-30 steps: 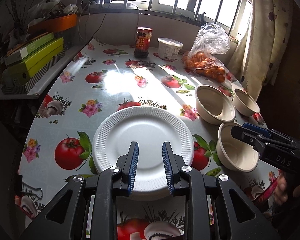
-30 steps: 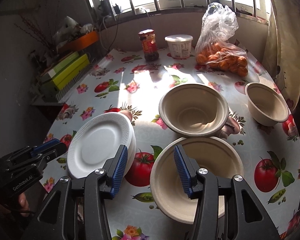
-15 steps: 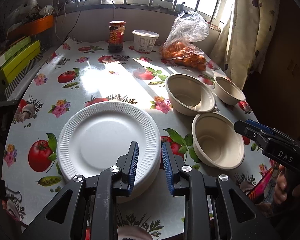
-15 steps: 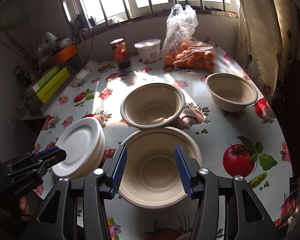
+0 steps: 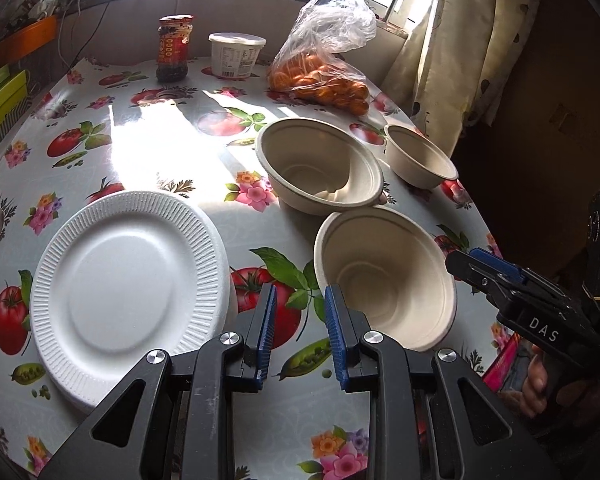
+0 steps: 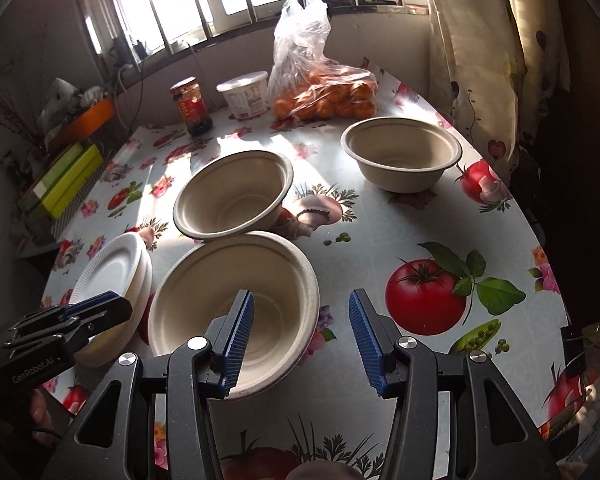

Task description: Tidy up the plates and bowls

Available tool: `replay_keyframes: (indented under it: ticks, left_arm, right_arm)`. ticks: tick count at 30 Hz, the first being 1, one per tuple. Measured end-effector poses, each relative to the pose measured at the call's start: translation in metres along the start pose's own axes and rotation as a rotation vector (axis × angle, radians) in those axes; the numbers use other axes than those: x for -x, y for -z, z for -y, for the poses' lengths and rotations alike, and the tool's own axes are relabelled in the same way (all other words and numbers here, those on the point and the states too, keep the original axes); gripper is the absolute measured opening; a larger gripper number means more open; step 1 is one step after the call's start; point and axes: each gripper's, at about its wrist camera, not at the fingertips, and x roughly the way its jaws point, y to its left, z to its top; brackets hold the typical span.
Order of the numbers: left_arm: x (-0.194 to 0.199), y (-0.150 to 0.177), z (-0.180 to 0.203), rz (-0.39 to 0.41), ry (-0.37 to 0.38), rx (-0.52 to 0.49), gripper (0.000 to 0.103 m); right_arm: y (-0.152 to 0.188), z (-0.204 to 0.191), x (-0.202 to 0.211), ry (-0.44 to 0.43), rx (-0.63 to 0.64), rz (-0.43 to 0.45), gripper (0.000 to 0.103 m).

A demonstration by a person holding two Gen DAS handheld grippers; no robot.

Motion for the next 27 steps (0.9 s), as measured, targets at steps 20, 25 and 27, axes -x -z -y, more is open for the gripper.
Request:
replay_keyframes:
  ticks: [20, 25, 27]
  left_arm:
    - [-0.021, 0.002, 0.042, -0.06, 0.058, -0.09, 0.026]
    - [-0.025, 0.003, 0.055, -0.071, 0.07, -0.116, 0.026]
    - [-0.027, 0.003, 0.061, -0.075, 0.08, -0.129, 0.026]
  right_arm:
    - [0.011, 0.027, -0.005, -0.077, -0.057, -0.008, 0.023]
    - [0.014, 0.039, 0.004, -0.066, -0.08, 0.005, 0.023]
    - [0.016, 0.045, 0.008, -0.055, -0.088, 0.011, 0.023]
